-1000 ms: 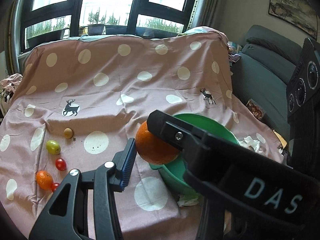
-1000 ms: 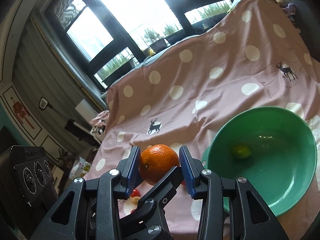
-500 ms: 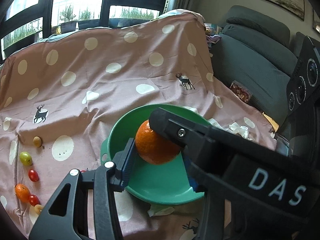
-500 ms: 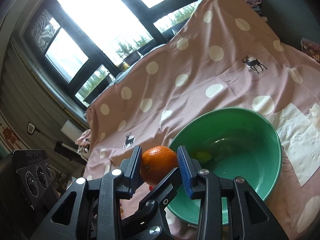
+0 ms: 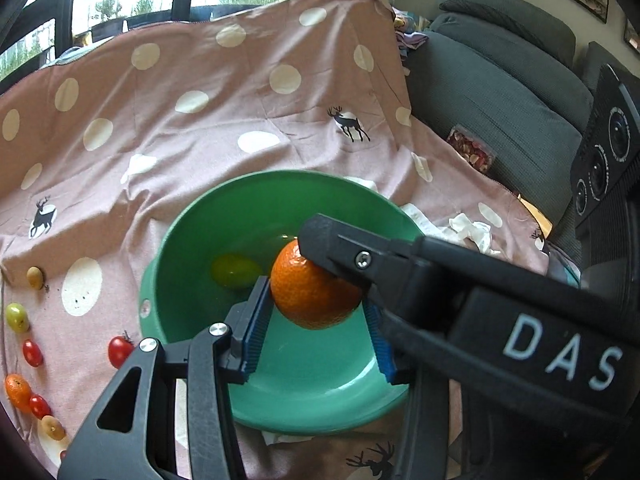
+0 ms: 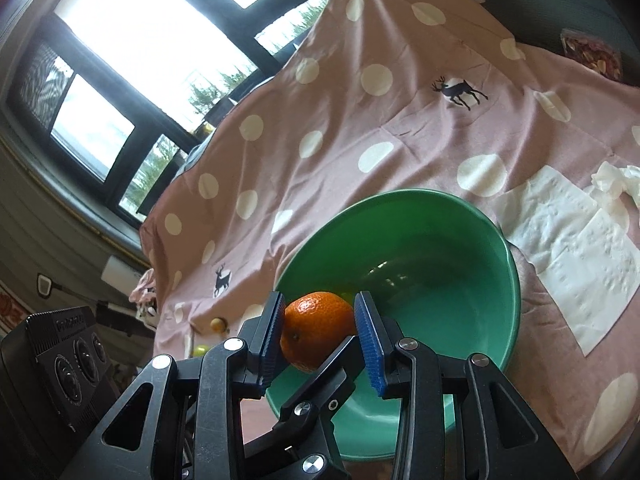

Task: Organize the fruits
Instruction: 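Carry the orange with the right gripper over the green basin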

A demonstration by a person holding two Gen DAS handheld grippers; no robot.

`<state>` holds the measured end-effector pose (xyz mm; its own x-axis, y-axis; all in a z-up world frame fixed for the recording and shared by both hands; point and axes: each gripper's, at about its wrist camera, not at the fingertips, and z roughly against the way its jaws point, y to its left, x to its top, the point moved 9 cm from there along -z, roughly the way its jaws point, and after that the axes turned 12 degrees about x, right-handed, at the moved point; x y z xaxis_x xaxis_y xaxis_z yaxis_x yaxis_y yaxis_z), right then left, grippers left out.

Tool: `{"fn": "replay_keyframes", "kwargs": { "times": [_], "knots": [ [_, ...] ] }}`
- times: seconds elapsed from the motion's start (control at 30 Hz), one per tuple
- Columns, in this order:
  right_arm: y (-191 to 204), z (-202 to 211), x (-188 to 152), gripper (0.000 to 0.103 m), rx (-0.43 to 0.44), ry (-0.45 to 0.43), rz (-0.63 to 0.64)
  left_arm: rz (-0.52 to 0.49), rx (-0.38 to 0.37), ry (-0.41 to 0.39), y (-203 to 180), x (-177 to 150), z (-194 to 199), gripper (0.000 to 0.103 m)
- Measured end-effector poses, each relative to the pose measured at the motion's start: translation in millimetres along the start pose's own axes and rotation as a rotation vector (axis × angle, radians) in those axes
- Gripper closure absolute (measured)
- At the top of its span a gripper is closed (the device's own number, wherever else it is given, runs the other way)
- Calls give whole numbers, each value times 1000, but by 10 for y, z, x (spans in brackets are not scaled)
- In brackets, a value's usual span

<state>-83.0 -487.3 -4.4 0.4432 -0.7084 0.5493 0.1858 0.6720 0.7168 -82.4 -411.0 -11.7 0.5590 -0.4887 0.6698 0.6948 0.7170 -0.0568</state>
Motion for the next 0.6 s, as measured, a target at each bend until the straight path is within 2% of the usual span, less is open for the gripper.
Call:
{"fn": "replay_keyframes", "kwargs": {
  "times": [0.6],
  "knots": [
    [-271,-128,-63,62,-95,63,-58,10,-66,111,-16,-109,-267,57]
  ]
}}
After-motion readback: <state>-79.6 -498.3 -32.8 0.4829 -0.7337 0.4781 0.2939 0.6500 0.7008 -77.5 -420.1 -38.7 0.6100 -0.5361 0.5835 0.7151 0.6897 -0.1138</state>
